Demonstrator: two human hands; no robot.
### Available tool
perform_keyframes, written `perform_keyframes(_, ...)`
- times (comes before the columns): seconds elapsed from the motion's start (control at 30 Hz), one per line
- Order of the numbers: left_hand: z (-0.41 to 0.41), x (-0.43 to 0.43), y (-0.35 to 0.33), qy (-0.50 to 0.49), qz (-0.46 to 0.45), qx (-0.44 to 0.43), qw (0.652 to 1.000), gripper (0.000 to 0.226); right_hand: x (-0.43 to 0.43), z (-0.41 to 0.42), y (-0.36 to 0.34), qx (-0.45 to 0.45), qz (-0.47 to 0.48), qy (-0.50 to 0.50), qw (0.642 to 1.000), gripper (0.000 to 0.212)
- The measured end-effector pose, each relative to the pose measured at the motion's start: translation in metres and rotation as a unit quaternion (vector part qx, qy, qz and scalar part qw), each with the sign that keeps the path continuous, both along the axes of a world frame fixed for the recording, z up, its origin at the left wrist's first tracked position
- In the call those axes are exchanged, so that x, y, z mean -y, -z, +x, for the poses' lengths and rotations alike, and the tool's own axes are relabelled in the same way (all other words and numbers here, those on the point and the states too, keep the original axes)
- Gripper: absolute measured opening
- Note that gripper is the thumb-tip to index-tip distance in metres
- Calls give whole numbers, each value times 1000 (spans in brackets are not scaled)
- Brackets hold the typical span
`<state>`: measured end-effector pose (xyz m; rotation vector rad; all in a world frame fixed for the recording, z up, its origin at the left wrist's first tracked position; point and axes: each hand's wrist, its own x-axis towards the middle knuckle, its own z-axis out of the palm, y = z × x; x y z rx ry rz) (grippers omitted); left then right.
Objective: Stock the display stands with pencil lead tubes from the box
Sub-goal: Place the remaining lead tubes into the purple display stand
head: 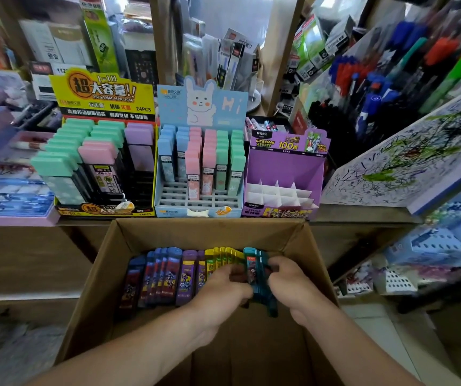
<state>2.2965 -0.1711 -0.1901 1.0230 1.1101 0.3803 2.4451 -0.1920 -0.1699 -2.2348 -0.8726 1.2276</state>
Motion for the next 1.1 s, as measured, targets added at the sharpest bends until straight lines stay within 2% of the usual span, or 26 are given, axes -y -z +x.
perform_keyframes(0.27,-3,-7,5,-70,-77,43,994,40,-16,-1,10,-37,-14,93,995,13)
perform_keyframes(0.4,-5,-8,6,-86,-89,54,991,36,-19,-7,9,-52,-38,68,996,19)
perform_keyframes(0.57,-8,-5,9,-90,-87,59,990,41,-20,-15,10,-33,-33,54,997,16)
perform_keyframes(0.77,-10,-6,11,-102,-101,83,986,42,-21,-17,8,-89,-37,70,993,37)
perform_keyframes(0.87,-11,-6,11,-93,-99,85,987,43,-22,-18,7,-125,-39,71,989,35)
perform_keyframes(1.1,-11,-6,16,-89,-92,59,990,43,-18,-15,7,-138,-20,70,988,25)
